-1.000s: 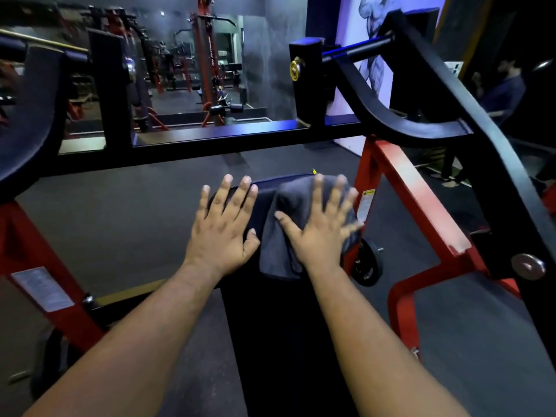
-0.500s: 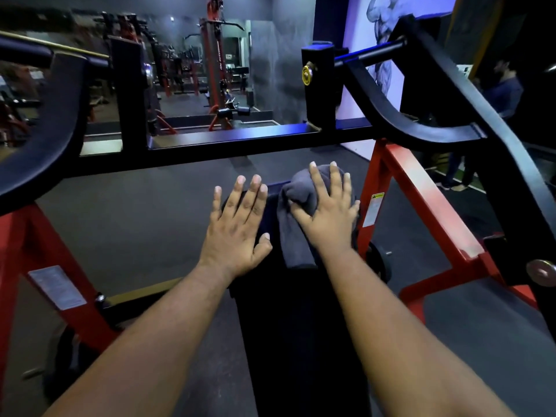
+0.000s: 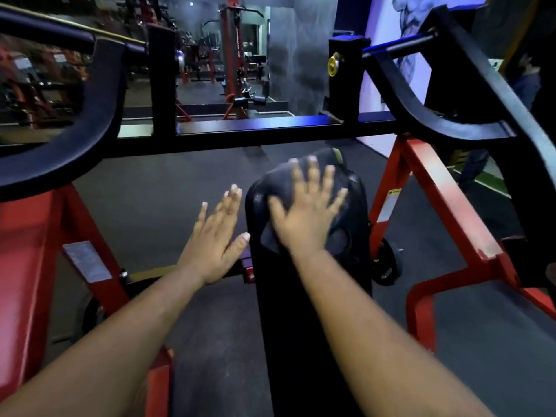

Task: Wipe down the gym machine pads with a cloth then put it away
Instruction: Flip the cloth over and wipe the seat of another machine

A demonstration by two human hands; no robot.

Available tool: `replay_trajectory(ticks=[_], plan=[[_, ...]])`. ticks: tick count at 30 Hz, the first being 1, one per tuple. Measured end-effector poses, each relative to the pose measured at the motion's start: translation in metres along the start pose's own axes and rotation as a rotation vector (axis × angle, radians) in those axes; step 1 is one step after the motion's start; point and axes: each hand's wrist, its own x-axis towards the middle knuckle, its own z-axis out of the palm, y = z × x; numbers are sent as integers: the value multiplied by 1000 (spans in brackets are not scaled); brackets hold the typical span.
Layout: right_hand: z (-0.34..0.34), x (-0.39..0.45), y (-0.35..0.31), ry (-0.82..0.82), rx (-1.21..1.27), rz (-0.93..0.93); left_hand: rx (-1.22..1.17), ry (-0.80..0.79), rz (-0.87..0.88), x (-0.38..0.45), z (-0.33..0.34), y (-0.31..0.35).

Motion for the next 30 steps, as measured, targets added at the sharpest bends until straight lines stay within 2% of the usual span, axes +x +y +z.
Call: replay_trajectory(ticks=[2,4,8,10,12,16,18,21,24,26,30], plan=[[2,-27,-23,-17,4,-185,-54,26,-31,-2,-7,-4],[3,-49,-7,-27,9,-288,-76,41,-69,0,-11,-2],[19,-129,49,-79,8,-392,58,-41,-55,3,-5,18],[21,-143,69,-101,-49,-418,150,-76,-41,3,-1,28],[18,-112,80,-111,-74,-331,244,-84,-6,8,1,37],[-10,-10,66,-113,27,-72,425,-19,101,30,8,51],[-17,14,70,-155,48,-66,542,-20,147,42,14,56],[-11,-10,97,-131,43,-104,584,-16,166,48,20,56],[3,-80,135,-154,116,2,573,17,184,47,24,55],[6,-111,147,-171,124,-6,555,24,182,47,26,56],[-4,-43,115,-128,125,-1,543,24,165,48,26,59]])
